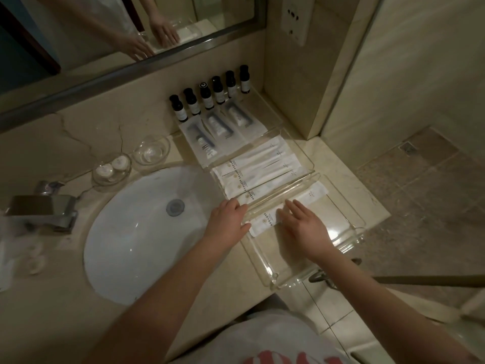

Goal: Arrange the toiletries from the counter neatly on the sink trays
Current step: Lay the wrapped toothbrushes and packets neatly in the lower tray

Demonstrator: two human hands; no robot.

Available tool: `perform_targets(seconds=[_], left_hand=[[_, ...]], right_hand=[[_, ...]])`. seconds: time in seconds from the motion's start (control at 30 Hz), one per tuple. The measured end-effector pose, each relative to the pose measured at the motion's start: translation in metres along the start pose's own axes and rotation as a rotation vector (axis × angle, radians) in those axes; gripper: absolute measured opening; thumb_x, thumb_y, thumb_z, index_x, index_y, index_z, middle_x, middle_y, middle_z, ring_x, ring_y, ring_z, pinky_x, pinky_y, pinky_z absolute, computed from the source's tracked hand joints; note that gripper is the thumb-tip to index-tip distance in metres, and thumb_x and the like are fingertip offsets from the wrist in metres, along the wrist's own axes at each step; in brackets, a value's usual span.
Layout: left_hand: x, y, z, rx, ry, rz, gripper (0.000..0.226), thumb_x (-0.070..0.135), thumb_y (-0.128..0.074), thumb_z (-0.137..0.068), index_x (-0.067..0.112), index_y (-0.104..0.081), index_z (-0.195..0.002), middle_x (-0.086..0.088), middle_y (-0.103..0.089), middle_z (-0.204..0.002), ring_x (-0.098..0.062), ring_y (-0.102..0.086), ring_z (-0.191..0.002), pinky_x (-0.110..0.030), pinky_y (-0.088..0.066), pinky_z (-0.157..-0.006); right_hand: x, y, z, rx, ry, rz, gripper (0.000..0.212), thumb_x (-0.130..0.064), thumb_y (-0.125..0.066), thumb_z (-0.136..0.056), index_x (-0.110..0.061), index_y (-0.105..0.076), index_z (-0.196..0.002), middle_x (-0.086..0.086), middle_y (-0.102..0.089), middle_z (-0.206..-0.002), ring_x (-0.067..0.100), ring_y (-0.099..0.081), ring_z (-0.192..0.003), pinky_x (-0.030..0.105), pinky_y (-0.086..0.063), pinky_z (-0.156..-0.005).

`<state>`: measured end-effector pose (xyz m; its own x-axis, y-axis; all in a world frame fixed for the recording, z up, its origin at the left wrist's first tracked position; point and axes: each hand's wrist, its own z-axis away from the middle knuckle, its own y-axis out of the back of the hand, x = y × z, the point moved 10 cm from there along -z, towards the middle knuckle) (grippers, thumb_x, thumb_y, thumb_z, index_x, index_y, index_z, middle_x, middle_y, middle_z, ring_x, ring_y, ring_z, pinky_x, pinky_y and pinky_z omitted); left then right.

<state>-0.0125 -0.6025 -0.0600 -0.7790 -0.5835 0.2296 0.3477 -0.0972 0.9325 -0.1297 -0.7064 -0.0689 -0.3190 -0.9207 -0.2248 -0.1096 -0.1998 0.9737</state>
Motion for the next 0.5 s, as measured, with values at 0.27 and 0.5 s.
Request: perform_targets(seconds=[0.27, 0.5], left_hand=[[-0.018, 0.021, 0.016, 0.055, -0.009, 0.023, 0.040, 0.034, -0.049, -0.091, 0.013, -0.053, -0.125, -0.007, -0.052, -0.121, -0.027, -0.045, -0.117, -0.038, -0.041, -0.091], [-0.098, 0.047, 0.063, 0.143, 0.150, 0.050, 0.043, 0.032, -0.052, -0.090, 0.012, -0.053, -0.127, -0.009, -0.052, -0.129, -0.028, -0.044, -0.121, -0.038, -0.039, -0.097]], right_hand=[[-0.033, 0.028, -0.019, -0.006, -0.062, -0.106, 0.046, -0.016, -0.072, -0.075, -0.014, -0.061, -0.119, 0.016, -0.060, -0.127, 0.037, -0.056, -0.116, 0.049, -0.051, -0.086], [-0.120, 0.035, -0.060, -0.083, 0.059, -0.128, 0.049, -0.022, -0.062, -0.082, -0.012, -0.053, -0.129, 0.013, -0.056, -0.130, 0.036, -0.050, -0.120, 0.048, -0.047, -0.093]])
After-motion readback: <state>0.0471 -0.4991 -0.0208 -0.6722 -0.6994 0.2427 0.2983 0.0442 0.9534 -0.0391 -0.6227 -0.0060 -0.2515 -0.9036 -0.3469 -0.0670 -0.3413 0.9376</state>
